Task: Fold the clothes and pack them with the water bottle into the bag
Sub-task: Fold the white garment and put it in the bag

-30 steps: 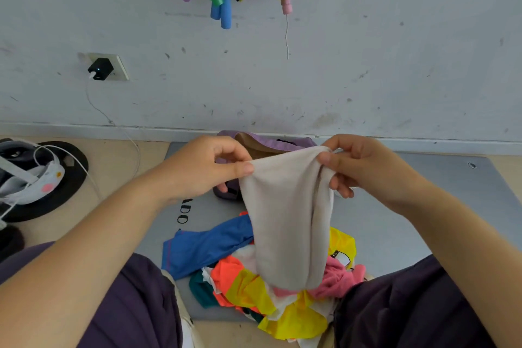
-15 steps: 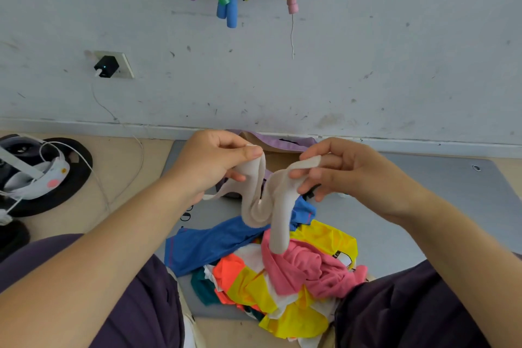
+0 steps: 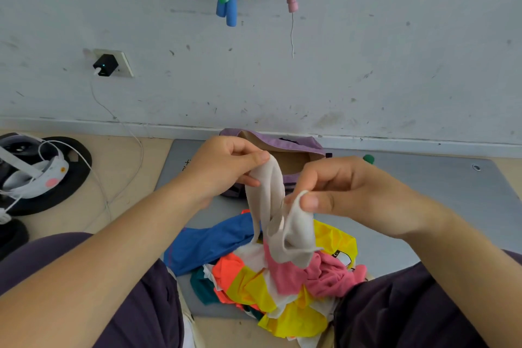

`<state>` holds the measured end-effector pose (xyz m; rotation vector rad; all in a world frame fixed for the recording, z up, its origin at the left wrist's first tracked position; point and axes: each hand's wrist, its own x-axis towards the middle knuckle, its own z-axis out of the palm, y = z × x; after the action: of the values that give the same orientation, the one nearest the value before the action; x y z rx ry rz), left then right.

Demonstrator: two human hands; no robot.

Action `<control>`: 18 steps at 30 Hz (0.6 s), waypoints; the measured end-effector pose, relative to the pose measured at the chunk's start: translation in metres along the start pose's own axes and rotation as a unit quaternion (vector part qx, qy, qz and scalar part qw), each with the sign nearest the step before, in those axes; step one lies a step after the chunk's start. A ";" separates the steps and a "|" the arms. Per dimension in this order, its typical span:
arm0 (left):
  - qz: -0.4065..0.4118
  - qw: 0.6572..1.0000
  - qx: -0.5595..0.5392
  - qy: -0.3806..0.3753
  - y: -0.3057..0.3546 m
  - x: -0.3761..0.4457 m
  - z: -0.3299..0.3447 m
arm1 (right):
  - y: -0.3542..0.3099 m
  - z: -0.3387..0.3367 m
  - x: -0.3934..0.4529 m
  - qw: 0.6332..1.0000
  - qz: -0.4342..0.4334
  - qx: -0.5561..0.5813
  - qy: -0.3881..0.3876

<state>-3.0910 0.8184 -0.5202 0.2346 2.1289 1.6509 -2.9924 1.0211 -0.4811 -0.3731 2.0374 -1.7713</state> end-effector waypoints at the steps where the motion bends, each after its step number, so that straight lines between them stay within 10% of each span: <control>1: -0.002 1.000 -0.001 -0.004 0.000 0.000 0.001 | -0.002 0.003 -0.001 1.000 -0.012 0.021 -0.010; 8: -0.012 0.987 -0.113 -0.117 0.007 -0.013 0.012 | 0.009 0.010 0.016 0.969 -0.018 -0.088 0.230; 18: -0.019 0.971 -0.172 -0.166 0.013 -0.017 0.015 | 0.013 0.008 0.020 0.939 -0.037 -0.156 0.306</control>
<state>-3.0709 0.8287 -0.5068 0.3331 1.5665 1.7817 -3.0049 1.0067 -0.4975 0.0315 2.7834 -1.7523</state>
